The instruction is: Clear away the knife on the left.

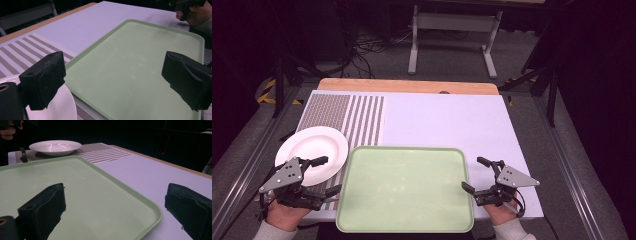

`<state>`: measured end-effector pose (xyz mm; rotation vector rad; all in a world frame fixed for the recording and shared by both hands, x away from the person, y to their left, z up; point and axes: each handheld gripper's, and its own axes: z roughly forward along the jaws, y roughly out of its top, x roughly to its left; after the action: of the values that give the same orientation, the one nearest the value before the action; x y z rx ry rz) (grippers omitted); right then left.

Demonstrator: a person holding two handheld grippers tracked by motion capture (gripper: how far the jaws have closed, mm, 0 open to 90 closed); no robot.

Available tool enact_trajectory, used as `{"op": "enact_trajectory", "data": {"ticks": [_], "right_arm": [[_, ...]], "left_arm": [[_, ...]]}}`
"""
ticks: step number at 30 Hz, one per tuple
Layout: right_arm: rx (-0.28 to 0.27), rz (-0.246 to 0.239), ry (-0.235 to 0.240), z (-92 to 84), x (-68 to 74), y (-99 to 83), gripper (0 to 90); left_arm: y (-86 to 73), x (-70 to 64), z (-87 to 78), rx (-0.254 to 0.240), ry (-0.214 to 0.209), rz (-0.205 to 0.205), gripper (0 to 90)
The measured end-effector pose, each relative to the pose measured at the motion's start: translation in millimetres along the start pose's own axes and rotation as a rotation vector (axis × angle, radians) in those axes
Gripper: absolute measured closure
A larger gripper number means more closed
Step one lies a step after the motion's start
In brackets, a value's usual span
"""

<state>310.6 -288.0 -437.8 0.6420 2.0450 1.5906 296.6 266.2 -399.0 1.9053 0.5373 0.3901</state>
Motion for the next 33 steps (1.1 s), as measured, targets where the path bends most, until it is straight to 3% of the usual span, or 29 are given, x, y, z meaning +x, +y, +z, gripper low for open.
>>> {"op": "enact_trajectory", "data": {"ticks": [13,28,33], "right_arm": [[-0.002,-0.002,0.009,-0.6,0.9,0.5,3.6],[-0.011,-0.002,0.012,-2.2,1.2,1.2,3.8],[-0.01,-0.004,0.014,-1.9,1.5,1.1,3.8]], "left_arm": [[9.6,7.7,-11.7,0.147,-0.068,0.059,7.0],[9.7,16.6,-20.1,0.298,-0.109,0.079,11.0],[8.5,19.3,-24.8,0.353,-0.099,0.099,11.9]]}}
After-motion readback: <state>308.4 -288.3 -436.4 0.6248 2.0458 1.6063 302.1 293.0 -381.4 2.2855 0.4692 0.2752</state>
